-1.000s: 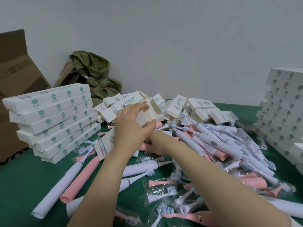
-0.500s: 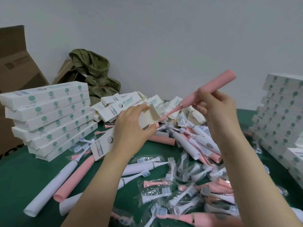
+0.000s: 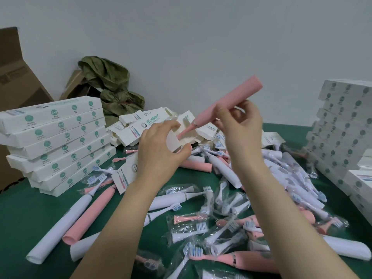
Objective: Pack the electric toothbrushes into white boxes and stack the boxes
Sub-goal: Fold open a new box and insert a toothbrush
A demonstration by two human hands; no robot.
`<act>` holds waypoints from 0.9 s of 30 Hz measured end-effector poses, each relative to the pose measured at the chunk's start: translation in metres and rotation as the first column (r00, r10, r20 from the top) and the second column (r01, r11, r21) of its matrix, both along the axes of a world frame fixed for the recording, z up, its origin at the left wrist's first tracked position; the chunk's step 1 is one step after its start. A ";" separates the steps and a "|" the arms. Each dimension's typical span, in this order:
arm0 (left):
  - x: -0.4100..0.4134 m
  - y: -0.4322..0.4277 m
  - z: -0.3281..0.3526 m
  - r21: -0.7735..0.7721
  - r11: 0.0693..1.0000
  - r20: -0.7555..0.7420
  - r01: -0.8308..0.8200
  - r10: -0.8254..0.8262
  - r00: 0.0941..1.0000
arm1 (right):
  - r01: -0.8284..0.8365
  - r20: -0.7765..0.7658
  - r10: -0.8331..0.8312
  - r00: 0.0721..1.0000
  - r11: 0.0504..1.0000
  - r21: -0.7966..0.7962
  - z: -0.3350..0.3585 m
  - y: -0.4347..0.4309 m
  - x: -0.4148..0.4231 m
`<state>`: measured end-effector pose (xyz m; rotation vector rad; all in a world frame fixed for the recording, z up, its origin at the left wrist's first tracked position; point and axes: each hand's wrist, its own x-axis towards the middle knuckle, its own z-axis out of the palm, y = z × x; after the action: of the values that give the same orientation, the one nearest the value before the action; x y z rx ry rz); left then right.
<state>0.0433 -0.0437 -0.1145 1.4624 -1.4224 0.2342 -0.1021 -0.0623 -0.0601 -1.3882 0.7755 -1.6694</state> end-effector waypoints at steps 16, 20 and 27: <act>-0.006 0.004 0.004 -0.096 0.995 -0.028 -0.004 0.001 1.000 | 0.008 -0.664 -0.301 0.684 0.914 -0.406 -0.024 -0.003 0.009; -0.002 0.003 0.004 -0.092 0.996 -0.017 -0.020 0.019 1.000 | -0.132 -0.753 -0.317 0.577 0.874 -0.468 -0.030 -0.002 0.007; 0.003 0.003 0.006 -0.104 0.994 -0.023 -0.042 0.039 0.999 | -0.157 -0.857 0.138 0.496 0.985 0.068 -0.031 -0.001 -0.031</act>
<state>0.0463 -0.0405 -0.1090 1.4054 -1.3446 0.3128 -0.1334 -0.0631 -0.0915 -2.2689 1.1247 -0.7308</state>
